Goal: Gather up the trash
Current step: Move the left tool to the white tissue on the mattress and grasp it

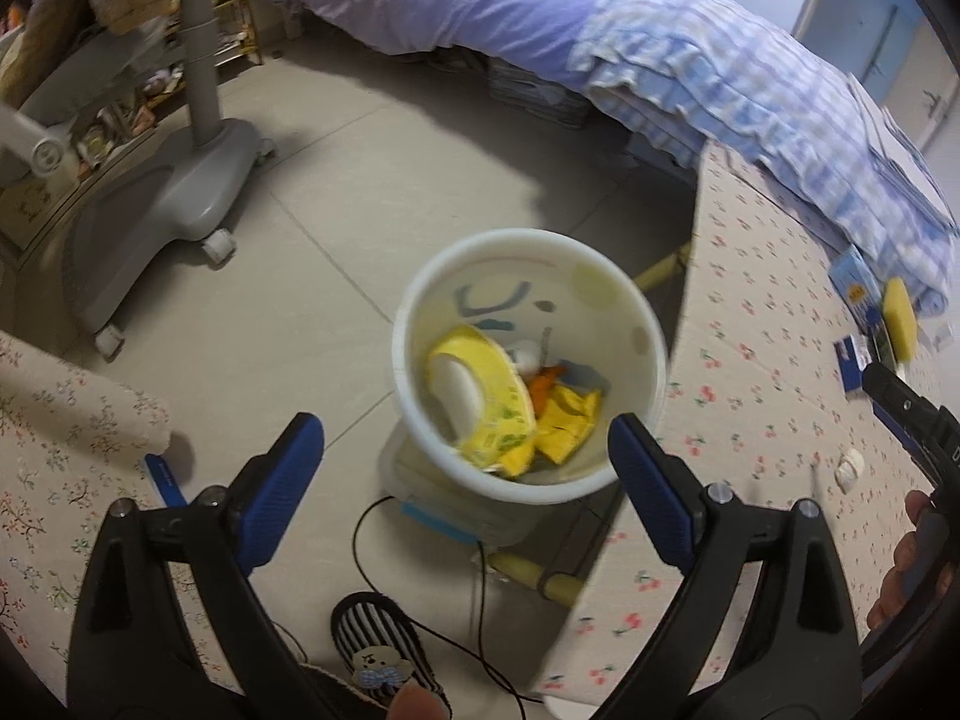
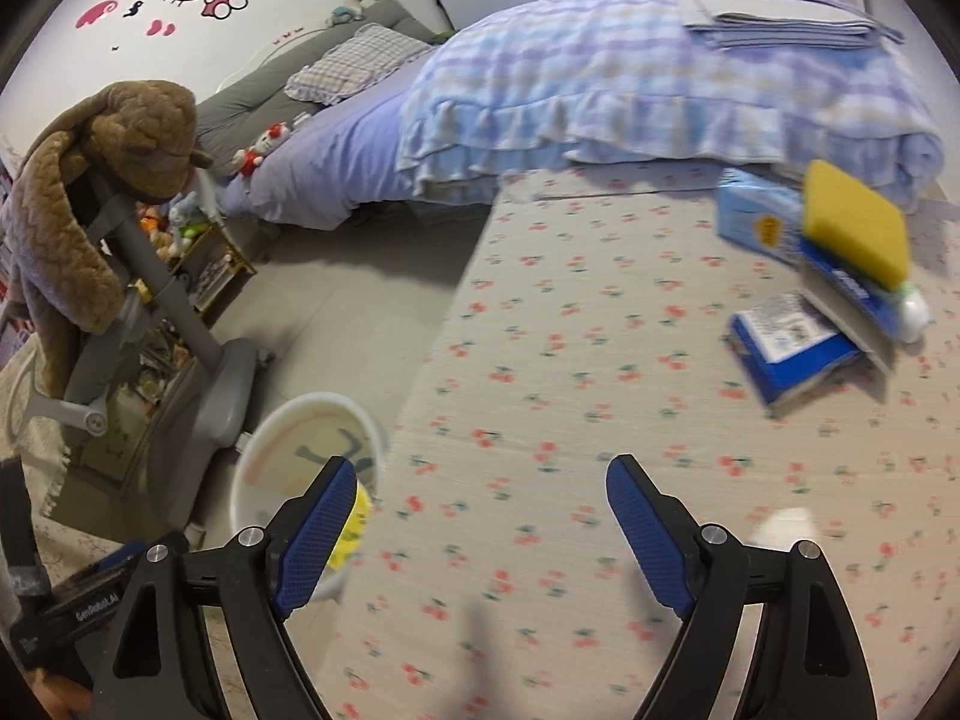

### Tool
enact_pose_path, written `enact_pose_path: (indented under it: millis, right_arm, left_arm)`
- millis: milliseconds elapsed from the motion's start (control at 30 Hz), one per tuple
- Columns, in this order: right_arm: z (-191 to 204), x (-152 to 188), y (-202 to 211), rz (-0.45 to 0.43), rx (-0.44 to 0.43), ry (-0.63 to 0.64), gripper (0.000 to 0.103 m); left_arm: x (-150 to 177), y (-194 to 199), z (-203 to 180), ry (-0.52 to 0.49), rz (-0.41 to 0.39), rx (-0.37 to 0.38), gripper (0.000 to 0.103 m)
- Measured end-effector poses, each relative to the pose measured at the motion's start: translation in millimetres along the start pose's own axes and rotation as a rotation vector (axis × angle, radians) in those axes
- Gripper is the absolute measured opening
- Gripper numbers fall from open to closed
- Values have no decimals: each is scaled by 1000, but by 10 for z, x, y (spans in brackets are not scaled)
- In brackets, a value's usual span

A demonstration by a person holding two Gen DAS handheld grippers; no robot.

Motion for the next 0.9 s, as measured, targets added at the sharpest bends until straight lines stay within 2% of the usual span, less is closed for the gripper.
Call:
enact_pose_path:
  millis: [133,200,300,500,667,900]
  right_arm:
    - [-347,5,102,-1,53,14,90]
    - [-503,10,138,-3,77,16,96]
    - [-765,17,198,-8,118,7,102]
    - [-1233,66,285,-11,173,4,103]
    - [-1582,141,326,-11,221,21,103]
    - [-2186,267,389,-5,262,-28,103]
  left_arm:
    - [25,-75,-273,-40,15,23,96]
    - [40,-112,-424,-60,19,40,101]
    - [71,-173,-675,-96,29,66,102]
    - [164,-307,-1198,-179,43,95,102]
    - [228,-371,-1595,-237,9,125,102]
    - [339,-481,-2033,-325,-35,165,102]
Point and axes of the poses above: each gripper's, at about its wrist camera, not at the fingertips, and y roughly against the way its jaws point, z to its left, x to its underside, the point moved 4 cm from there along -y, roughly the way its jaws point, and after that the axes turned 13 degrees about x, right-handed, at the moved point
